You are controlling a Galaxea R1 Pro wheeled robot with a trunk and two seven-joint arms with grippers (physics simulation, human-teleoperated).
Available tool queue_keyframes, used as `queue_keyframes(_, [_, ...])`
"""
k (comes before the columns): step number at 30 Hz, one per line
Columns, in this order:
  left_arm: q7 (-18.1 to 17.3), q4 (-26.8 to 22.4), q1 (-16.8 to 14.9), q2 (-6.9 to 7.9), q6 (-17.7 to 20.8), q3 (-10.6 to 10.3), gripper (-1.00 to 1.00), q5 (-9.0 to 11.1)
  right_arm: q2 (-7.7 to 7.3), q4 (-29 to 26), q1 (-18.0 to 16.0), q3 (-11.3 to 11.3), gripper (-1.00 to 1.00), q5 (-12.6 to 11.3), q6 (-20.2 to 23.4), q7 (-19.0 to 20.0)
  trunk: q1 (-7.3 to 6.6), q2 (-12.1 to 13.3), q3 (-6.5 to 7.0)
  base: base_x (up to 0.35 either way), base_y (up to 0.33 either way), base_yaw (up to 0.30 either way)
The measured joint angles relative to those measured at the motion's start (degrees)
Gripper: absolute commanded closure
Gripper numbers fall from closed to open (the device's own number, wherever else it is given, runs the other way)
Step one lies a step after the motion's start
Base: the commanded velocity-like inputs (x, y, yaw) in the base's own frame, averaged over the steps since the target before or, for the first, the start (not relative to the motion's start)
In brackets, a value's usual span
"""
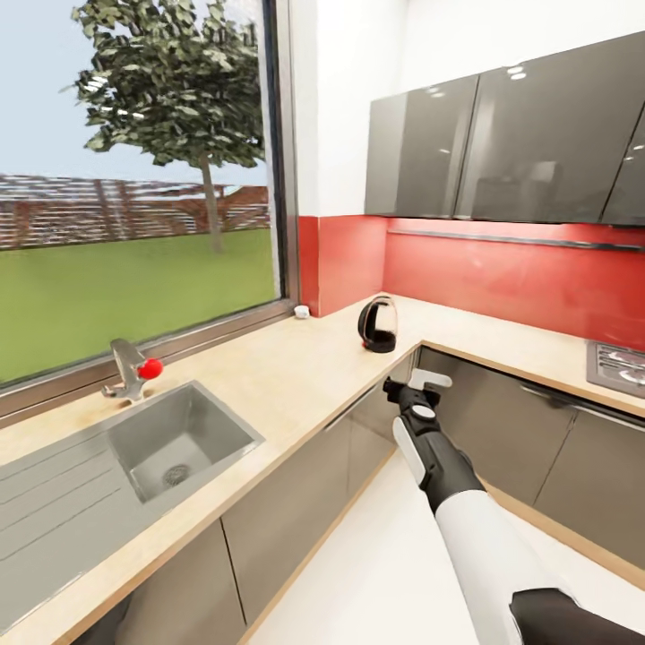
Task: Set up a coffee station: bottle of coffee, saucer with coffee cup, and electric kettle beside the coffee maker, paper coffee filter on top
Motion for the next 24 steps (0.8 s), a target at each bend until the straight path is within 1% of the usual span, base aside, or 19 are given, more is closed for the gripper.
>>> queue_keyframes(5, [0.0, 0.0, 0.0, 0.00, 0.0, 0.1, -1.00, 0.0, 0.05, 2.5, 0.0, 0.1, -1.00, -0.1, -0.1, 0.0, 0.00, 0.0, 0.00, 0.323, -0.061, 0.000])
queue_keyframes(7, [0.0, 0.0, 0.0, 0.00, 0.0, 0.1, -1.00, 0.6, 0.25, 4.1, 0.0, 0.1, -1.00, -0.1, -0.1, 0.0, -0.01, 0.0, 0.00, 0.336, -0.008, 0.000])
queue_keyframes(11, [-0.1, 0.0, 0.0, 0.00, 0.0, 0.1, -1.00, 1.4, 0.34, 4.9, 0.0, 0.1, -1.00, -0.2, -0.2, 0.1, 0.00, 0.0, 0.00, 0.337, -0.002, 0.004])
queue_keyframes(15, [-0.1, 0.0, 0.0, 0.00, 0.0, 0.1, -1.00, 1.6, 0.52, 5.1, 0.0, 0.1, -1.00, -0.3, -0.3, 0.0, -0.01, 0.0, 0.00, 0.338, 0.000, 0.014])
queue_keyframes(17, [-0.1, 0.0, 0.0, 0.00, 0.0, 0.1, -1.00, 1.6, 0.94, 5.1, 0.0, 0.1, -1.00, -0.3, -0.3, -0.1, -0.01, 0.0, 0.00, 0.338, 0.000, 0.003])
queue_keyframes(18, [-0.1, 0.0, 0.0, -0.02, 0.0, 0.1, -1.00, 1.6, 1.44, 5.1, 0.0, 0.1, -1.00, -0.2, -0.3, -0.1, -0.01, 0.0, 0.00, 0.338, 0.000, 0.002])
queue_keyframes(19, [-0.1, 0.0, 0.0, -0.03, 0.0, 0.1, -1.00, 1.6, 1.47, 5.1, 0.0, 0.1, -1.00, -0.2, -0.2, -0.7, -0.01, 0.0, 0.00, 0.338, 0.000, 0.001])
queue_keyframes(21, [-0.1, 0.0, 0.0, -0.06, 0.0, 0.1, -1.00, 1.6, 1.47, 5.1, 0.0, 0.1, -1.00, -0.2, -0.2, -3.3, -0.01, 0.0, 0.00, 0.338, -0.003, 0.001])
queue_keyframes(22, [-0.1, 0.0, 0.0, -0.07, 0.0, 0.1, -1.00, 1.6, 1.47, 5.1, 0.0, 0.2, -1.00, -0.2, -0.2, -5.9, -0.01, 0.0, 0.00, 0.337, -0.058, 0.000])
queue_keyframes(23, [-0.1, 0.0, 0.0, -0.06, 0.0, 0.1, -1.00, 1.6, 1.47, 5.0, 0.0, 0.4, -1.00, -0.3, -0.2, -9.8, 0.00, 0.0, 0.00, 0.331, -0.097, 0.000])
queue_keyframes(24, [-0.1, 0.1, 0.0, -0.07, 0.0, 0.1, -1.00, 1.6, 1.47, 5.0, 0.0, 0.9, -1.00, -0.4, -0.3, -11.8, -0.01, 0.0, 0.00, 0.321, -0.131, 0.000])
